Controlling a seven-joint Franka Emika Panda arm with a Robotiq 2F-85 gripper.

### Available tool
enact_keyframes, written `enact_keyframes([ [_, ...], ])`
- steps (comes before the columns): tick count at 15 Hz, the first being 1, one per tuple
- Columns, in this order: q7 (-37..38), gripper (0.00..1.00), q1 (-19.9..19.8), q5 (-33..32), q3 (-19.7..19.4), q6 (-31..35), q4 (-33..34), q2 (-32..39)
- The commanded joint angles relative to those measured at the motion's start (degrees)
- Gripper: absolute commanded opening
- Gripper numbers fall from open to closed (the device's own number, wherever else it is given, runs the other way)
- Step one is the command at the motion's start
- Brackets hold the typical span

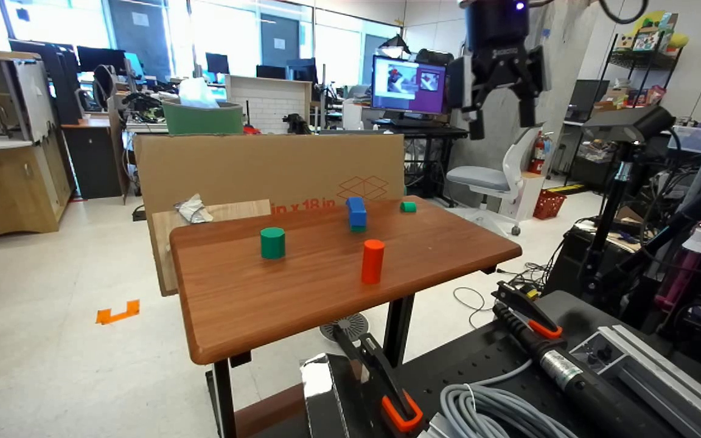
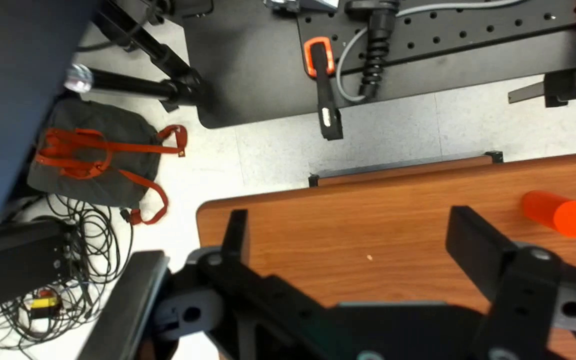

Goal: Move the left green block to the right

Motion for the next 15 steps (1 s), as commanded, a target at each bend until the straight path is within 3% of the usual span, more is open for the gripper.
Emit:
enact_keyframes([
  [1,6.28,1.00,4.47,-2.31,4.18,3.97,3.11,6.08],
  [7,11.30,1.00,10.55,-1.53,7.36,10.75,9.71,16.66],
  [15,13.45,1.00,17.45,-7.09,6.02,22.34,16.20,28.78],
])
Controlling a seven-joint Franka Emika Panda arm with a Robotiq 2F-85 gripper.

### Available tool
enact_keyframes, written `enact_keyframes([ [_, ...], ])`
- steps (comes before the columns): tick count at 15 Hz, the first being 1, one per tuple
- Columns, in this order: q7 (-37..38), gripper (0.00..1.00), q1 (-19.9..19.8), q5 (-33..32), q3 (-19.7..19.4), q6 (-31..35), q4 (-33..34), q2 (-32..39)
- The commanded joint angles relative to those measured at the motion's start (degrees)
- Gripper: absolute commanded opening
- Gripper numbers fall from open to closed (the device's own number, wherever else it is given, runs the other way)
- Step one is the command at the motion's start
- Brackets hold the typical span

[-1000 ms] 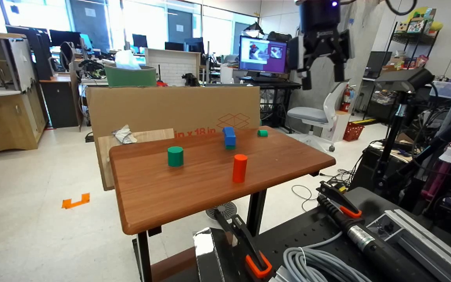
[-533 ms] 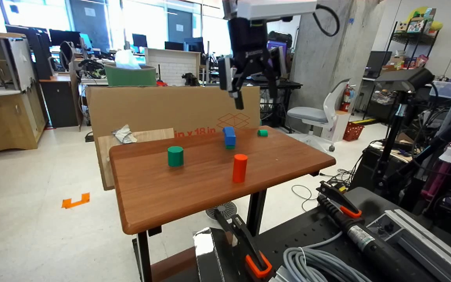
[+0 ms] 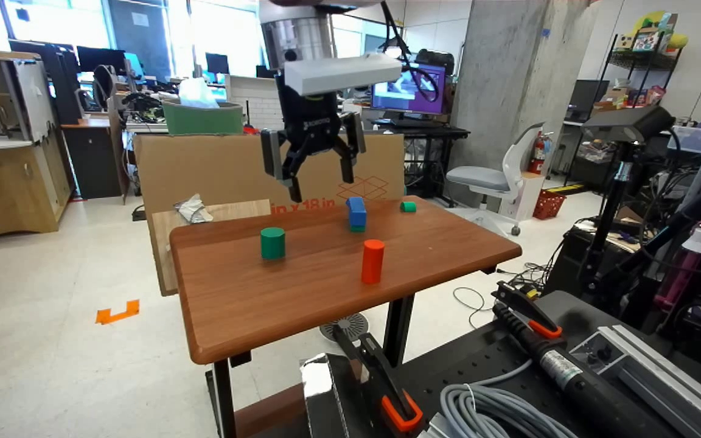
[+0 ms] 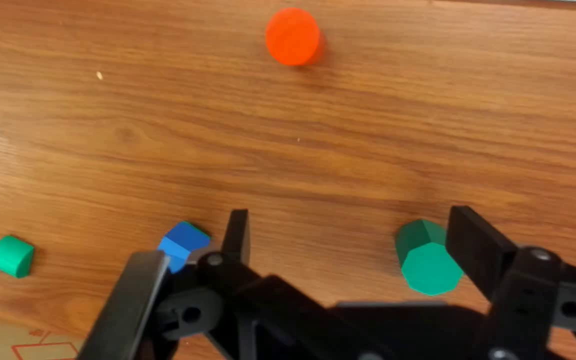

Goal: Move the left green block to the right

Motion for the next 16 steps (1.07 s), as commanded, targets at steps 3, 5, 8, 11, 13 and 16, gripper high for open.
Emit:
enact_keyframes([
  [3,0.38,1.00,4.20,-4.05,-2.24,6.07,5.91,8.26],
  [5,-1.71,1.00,4.57,-3.33,-2.30,5.99,8.25,10.80],
  [8,-6.81,1.00,4.08,-1.26,-1.59,4.99,11.86,14.42],
  [11,-11.35,1.00,3.82,-0.38,-1.20,3.35,14.98,17.39],
  [13,-14.83,1.00,3.61,0.05,-0.88,1.31,16.53,18.79],
  [16,-19.05,1.00,3.58,0.27,-0.75,-0.96,17.84,19.74],
])
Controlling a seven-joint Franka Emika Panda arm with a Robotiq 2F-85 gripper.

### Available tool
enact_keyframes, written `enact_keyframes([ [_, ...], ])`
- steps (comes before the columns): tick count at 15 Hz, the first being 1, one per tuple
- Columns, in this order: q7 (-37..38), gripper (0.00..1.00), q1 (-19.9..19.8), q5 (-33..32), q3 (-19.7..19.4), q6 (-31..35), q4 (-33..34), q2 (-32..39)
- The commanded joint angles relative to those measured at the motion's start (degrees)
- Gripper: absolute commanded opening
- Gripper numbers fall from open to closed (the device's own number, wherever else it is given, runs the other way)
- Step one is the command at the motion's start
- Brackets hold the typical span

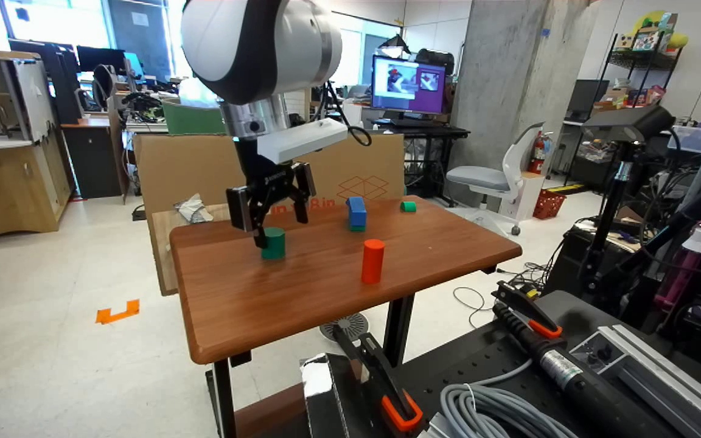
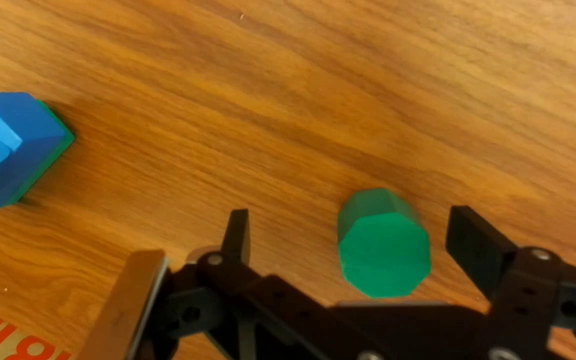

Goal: Move the left green block to the right

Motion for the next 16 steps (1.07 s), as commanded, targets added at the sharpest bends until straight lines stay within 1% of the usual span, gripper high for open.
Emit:
enact_keyframes([
  [1,-5.52,1.00,0.20,1.46,0.15,-4.05,3.72,1.87],
  [2,-6.22,0.75,0.20,1.45,0.17,-4.54,4.11,2.08],
  [3,-6.78,0.74,0.20,1.41,0.15,-4.85,4.41,2.23],
  [6,-8.21,0.49,0.15,1.23,0.21,-5.39,5.13,2.42],
  [10,-9.57,0.19,0.14,1.15,0.27,-5.55,5.46,2.44],
  [12,-9.94,0.18,0.10,1.33,0.34,-5.79,5.73,2.50],
  [15,-9.88,0.18,-0.03,2.42,0.64,-8.58,5.94,2.46],
  [16,-10.59,0.18,-1.13,2.69,0.54,-8.19,1.68,-0.87],
])
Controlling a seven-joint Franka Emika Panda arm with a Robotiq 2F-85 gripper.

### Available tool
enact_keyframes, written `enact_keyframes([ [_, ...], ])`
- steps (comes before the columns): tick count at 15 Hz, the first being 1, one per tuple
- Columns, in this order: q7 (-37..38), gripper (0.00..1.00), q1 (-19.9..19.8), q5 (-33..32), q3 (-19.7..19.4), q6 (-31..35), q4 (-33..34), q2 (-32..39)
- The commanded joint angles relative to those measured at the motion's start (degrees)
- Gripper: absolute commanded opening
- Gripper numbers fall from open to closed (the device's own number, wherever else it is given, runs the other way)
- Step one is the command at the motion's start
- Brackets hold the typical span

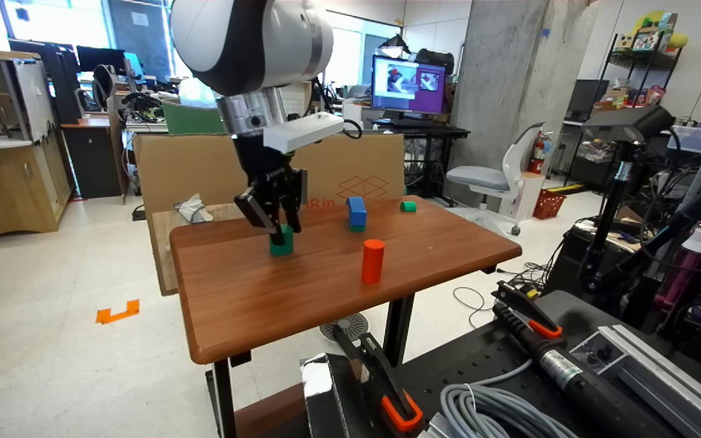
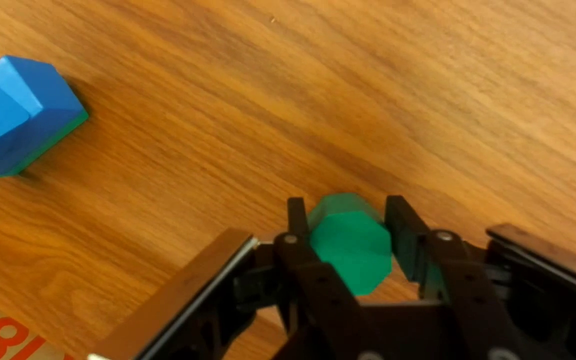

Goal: Move the left green block to the right

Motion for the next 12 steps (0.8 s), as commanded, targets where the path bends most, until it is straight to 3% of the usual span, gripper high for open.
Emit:
enact_keyframes([
  [1,-3.25,0.18,-1.42,2.17,0.30,-3.82,-2.56,-2.82],
  [7,-3.73,0.18,-3.83,1.28,-1.22,-5.30,-7.19,-6.38],
  [12,-2.11,0.18,-4.56,0.50,-3.21,-5.83,-7.31,-5.62],
])
